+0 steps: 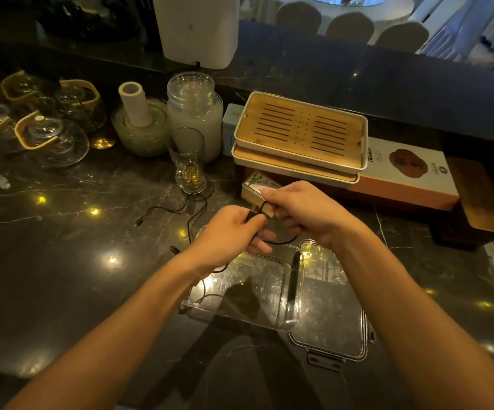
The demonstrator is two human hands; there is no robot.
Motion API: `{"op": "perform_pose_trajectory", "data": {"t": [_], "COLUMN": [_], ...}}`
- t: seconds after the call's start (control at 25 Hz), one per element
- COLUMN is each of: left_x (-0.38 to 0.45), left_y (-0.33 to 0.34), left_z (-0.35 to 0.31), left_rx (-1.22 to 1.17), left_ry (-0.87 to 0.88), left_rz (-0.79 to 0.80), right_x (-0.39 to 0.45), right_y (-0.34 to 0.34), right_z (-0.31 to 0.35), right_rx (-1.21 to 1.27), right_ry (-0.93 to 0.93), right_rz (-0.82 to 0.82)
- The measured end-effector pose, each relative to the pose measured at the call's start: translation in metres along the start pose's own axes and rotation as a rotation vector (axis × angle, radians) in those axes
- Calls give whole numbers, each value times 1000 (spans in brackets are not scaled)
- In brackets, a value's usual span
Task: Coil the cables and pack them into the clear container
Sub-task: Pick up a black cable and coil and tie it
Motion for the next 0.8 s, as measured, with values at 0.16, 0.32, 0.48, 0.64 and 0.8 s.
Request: {"op": "perform_pose_trajectory", "data": {"t": [0.16, 0.32, 0.48, 0.64, 0.8], "left_x": [5, 11, 11, 4, 0], "left_y": [-6, -4, -15, -10, -10], "left_z": [-9, -24, -42, -45, -39], "left_rx": [-86, -502, -717, -691, -664], "left_ry": [54, 77, 140, 83, 59], "left_rz": [-149, -206, -162, -111, -91], "right_x": [-22, -43, -47, -25, -4], "right_y": [20, 44, 54, 32, 6], "right_z": [-2, -26, -58, -67, -62], "right_rx": [-8, 256, 289, 266, 584], "right_ry": [-130, -159, -86, -40, 31], "right_rz": [-78, 3, 99, 30, 209]}}
Point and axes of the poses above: each hand's wrist, its own x-axis towards the middle knuckle, its own y-axis out of the palm, z = x × y, the point moved 1 cm from there along x, towards the middle knuckle, and after that the axes turned 2 degrees about y, right-handed, at the moved point
